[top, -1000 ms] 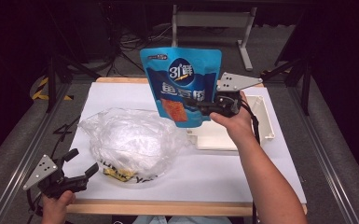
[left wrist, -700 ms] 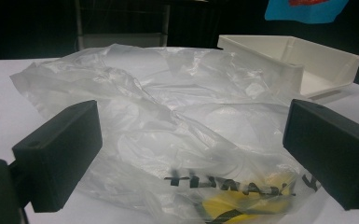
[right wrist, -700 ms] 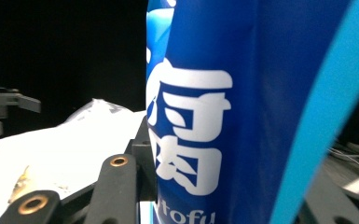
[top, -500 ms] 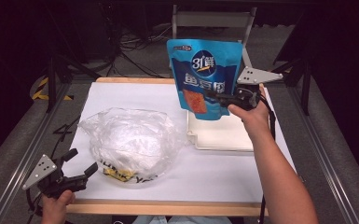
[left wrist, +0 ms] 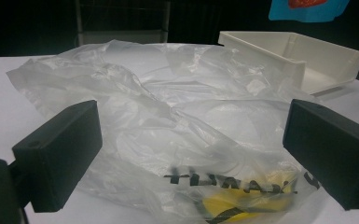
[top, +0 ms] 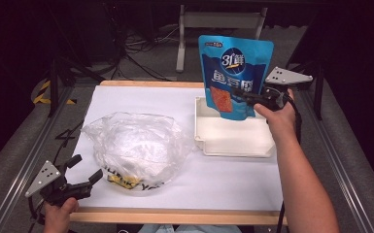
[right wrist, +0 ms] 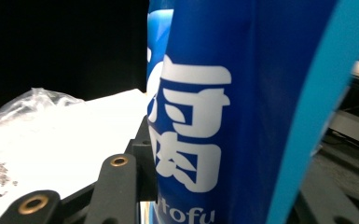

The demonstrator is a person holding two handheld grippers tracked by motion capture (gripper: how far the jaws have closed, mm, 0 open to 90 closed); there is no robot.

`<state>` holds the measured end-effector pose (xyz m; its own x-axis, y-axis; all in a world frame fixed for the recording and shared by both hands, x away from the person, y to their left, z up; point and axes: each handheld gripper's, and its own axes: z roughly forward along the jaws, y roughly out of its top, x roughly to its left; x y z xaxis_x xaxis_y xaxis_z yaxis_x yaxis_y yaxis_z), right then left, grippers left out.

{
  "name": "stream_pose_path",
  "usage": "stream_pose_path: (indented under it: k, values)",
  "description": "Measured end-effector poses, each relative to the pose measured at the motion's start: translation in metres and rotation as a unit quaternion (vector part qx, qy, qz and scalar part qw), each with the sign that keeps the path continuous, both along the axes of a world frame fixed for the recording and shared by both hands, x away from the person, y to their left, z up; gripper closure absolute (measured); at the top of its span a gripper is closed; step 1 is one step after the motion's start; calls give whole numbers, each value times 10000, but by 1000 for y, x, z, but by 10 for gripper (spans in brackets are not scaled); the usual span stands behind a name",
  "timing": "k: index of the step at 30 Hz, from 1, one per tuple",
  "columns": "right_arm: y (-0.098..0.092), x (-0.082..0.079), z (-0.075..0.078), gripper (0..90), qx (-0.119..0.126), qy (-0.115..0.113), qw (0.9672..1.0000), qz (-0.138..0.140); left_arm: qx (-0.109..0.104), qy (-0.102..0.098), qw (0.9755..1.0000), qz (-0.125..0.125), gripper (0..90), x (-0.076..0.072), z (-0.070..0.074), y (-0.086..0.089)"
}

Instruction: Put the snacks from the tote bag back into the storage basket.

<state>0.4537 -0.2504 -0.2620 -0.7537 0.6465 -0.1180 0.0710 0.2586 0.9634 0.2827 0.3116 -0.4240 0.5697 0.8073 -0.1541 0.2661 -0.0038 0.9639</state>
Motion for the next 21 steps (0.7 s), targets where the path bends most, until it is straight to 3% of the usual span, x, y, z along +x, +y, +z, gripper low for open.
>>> stream_pose_path:
  k: [7,21]
  values:
    - [-9,5,-12,574,-53,71,9998,-204,98,12,9999,-27,53,0,0,-1]
    - [-10,14,-59,574,-117,439,9984,-331,125,43,9999,-47,53,0,0,-2]
